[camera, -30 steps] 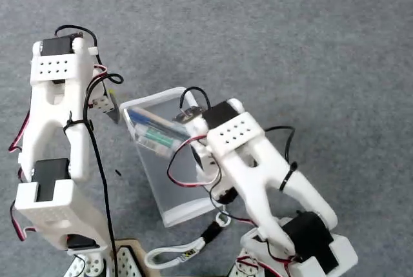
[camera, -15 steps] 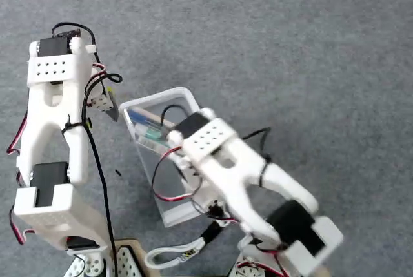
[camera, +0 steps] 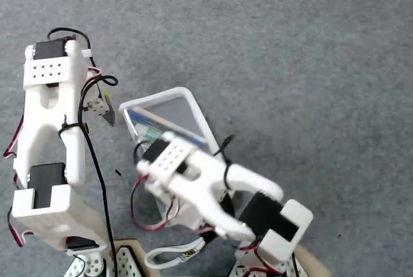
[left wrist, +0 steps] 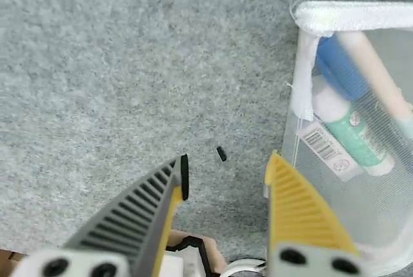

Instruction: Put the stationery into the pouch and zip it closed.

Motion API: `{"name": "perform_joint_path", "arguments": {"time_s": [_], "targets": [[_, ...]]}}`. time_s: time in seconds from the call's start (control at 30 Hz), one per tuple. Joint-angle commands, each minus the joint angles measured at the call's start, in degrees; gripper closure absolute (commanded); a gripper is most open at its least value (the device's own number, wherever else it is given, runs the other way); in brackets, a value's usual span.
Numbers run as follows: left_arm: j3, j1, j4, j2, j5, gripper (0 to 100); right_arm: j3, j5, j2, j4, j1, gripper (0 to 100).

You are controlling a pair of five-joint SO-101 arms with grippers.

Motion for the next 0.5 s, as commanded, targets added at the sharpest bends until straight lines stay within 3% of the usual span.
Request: {"name": "perform_joint_path", "arguments": {"time_s": [0.0,0.37,0.47], "targets": [[-2.59,-2.51,0.62,-2.90,-3.96,79,-2.51,2.02,-0.04,-1.23,-2.73,82.4],[-5.49,-9.27,0.70,-2.90,-10.99,79,-2.42,20.22,0.04,-0.88,-2.99,82.3],[-5.49,-10.24,0.70,-2.90,-11.78,79,-1.89,21.36,0.04,-0.88,-5.01,82.2]]}}
